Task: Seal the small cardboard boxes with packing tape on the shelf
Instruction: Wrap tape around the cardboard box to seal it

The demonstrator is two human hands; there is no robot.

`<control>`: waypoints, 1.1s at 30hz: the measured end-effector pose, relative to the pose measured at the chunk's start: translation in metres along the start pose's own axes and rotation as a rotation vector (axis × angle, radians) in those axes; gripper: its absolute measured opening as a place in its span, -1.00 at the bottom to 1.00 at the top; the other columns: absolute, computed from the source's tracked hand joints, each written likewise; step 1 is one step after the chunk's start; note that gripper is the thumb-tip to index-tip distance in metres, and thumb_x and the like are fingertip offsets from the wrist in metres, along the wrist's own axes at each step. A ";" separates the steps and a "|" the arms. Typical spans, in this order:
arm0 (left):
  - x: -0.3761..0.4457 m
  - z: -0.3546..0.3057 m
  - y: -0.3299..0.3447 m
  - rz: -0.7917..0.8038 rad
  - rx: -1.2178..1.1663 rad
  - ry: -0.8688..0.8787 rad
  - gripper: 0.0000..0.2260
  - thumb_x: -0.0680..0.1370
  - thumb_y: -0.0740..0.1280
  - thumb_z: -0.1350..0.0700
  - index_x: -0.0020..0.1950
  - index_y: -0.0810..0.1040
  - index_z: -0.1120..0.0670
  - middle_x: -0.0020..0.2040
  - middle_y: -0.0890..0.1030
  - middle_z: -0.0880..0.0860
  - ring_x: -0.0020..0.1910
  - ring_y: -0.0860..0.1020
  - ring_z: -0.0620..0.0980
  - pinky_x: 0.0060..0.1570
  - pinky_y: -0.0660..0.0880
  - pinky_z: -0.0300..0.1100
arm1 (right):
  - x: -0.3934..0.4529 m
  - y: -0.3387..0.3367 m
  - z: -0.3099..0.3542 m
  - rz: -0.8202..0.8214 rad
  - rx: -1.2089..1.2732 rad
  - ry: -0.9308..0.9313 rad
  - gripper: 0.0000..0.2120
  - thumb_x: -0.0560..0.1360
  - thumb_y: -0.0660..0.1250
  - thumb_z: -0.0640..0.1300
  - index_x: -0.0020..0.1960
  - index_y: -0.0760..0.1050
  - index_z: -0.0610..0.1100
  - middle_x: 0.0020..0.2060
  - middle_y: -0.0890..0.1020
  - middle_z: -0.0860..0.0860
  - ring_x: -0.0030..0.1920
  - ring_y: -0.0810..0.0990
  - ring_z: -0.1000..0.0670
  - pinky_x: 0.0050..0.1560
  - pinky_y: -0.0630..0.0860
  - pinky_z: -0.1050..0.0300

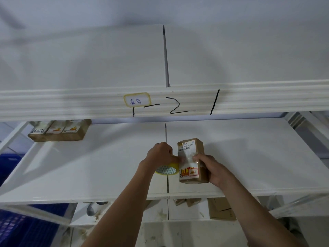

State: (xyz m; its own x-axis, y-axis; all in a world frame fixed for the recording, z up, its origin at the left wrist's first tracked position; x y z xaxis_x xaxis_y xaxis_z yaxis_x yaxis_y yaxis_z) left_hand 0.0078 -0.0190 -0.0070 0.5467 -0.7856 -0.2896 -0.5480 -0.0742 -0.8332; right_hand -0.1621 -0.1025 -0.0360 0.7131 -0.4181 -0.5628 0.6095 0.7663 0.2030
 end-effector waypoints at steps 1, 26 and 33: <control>0.001 -0.003 -0.002 -0.015 0.017 0.011 -0.65 0.43 0.46 -0.27 -0.24 0.54 0.01 -0.25 0.57 -0.05 -0.19 0.60 -0.04 -0.25 0.47 -0.25 | 0.000 0.002 0.001 -0.008 0.023 -0.008 -0.65 0.53 0.39 -0.05 0.28 0.53 -0.10 0.07 0.71 -0.17 0.09 0.69 -0.20 0.20 0.58 -0.19; 0.000 0.011 -0.012 0.136 -0.071 0.057 -0.75 0.50 0.45 -0.13 -0.07 0.69 0.05 -0.18 0.61 -0.06 -0.15 0.60 -0.11 -0.16 0.53 -0.27 | 0.013 -0.014 0.004 -0.243 -0.247 -0.008 -0.55 0.35 0.60 -0.16 0.20 0.56 -0.10 -0.11 0.75 -0.06 -0.15 0.75 -0.06 -0.06 0.69 -0.04; 0.005 0.028 -0.007 0.088 -0.106 0.024 -0.68 0.44 0.51 -0.17 -0.04 0.70 0.07 -0.13 0.65 -0.02 -0.14 0.62 -0.06 -0.18 0.53 -0.30 | 0.014 -0.015 0.006 -0.208 -0.249 -0.004 -0.50 0.31 0.64 -0.13 0.20 0.57 -0.08 -0.07 0.75 -0.05 -0.12 0.75 -0.06 0.01 0.68 -0.09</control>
State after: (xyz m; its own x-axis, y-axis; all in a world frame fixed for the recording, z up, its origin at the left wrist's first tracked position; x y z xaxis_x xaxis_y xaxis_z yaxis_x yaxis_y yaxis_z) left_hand 0.0321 -0.0055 -0.0160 0.4790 -0.8062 -0.3472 -0.6578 -0.0678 -0.7501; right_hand -0.1590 -0.1224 -0.0424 0.5841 -0.5795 -0.5683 0.6391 0.7600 -0.1180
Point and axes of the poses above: each hand's wrist, its own x-axis towards the middle knuckle, its own y-axis out of the palm, z = x × y, the point moved 8 cm from there along x, towards the middle knuckle
